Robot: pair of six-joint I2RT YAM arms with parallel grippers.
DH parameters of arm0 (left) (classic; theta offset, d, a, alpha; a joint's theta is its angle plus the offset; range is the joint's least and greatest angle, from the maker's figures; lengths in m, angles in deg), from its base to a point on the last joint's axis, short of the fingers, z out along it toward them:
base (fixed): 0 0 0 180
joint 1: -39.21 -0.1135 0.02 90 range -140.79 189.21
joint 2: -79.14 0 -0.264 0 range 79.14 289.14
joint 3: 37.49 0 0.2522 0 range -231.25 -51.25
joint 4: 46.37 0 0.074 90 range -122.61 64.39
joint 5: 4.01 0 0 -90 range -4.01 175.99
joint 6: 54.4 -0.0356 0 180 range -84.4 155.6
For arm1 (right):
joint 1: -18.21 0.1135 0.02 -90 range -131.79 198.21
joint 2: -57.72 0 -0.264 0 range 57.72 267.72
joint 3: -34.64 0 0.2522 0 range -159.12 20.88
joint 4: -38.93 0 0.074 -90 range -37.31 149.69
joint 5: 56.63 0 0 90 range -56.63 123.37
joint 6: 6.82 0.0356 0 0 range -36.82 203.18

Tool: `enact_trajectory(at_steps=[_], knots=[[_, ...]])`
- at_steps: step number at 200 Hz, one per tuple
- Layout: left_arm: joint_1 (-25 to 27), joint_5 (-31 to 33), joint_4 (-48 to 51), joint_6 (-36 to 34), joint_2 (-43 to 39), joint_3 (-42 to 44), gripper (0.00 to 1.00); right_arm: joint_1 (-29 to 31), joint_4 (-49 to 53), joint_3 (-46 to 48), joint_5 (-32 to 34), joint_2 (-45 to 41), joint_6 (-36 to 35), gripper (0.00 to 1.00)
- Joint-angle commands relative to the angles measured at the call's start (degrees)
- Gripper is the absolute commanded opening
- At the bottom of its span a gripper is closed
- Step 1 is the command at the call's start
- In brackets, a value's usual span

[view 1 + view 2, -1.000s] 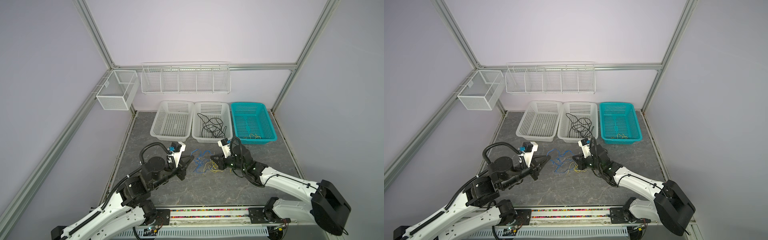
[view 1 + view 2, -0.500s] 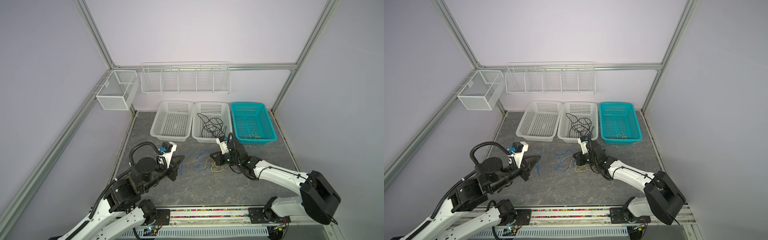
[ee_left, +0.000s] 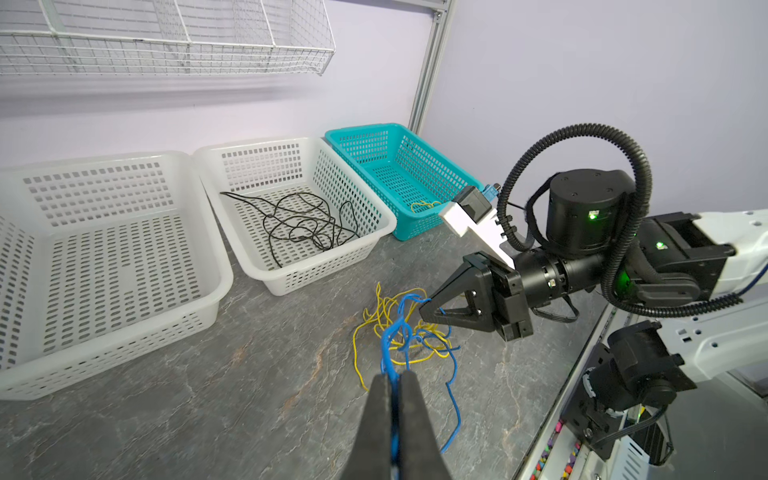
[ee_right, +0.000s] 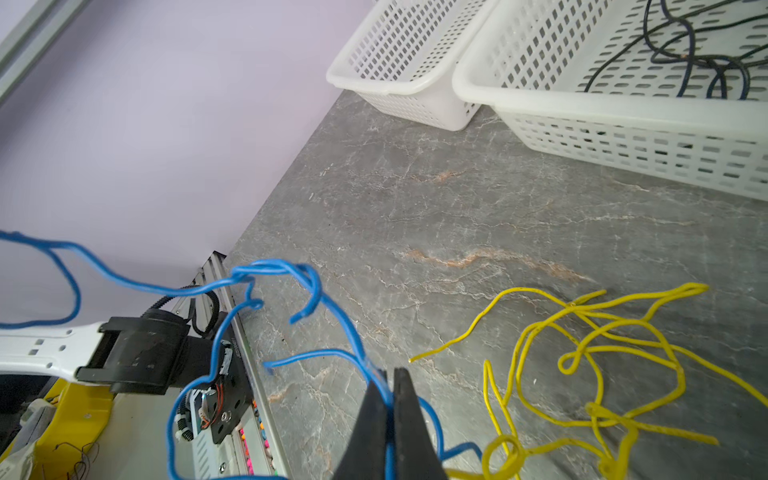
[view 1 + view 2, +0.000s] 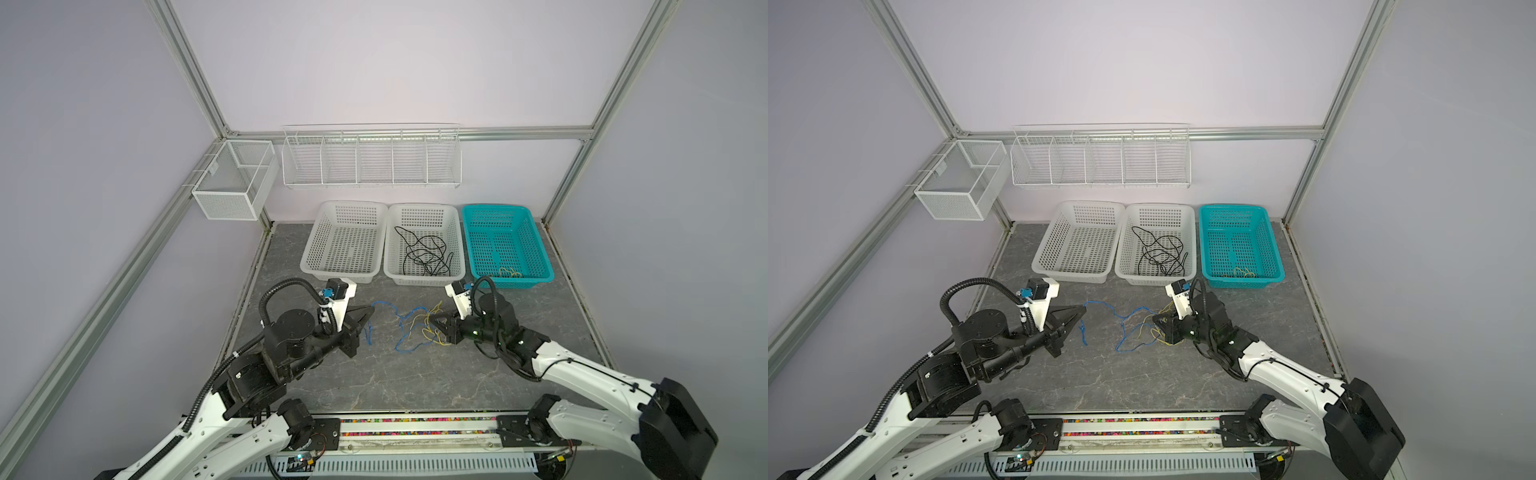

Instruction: Untangle the cables

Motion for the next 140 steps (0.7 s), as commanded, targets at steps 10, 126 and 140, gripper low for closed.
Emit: enact_trajectory(at_steps=[10, 126, 140], knots=[[-0.52, -2.14, -2.26, 1.74, 1.51, 2.36, 0.0, 0.4, -5.62, 2.2, -5.3, -3.37, -1.65, 0.07], [-1.52, 4.0, -1.93, 4.25, -3.57, 5.12, 0.0, 0.54, -2.28, 1.39, -4.65, -9.42, -2.83, 0.07], [-2.24, 4.44, 0.12, 3.95, -5.02, 4.57, 0.0, 0.43, -1.37, 1.89, -2.31, -11.32, -2.83, 0.07]])
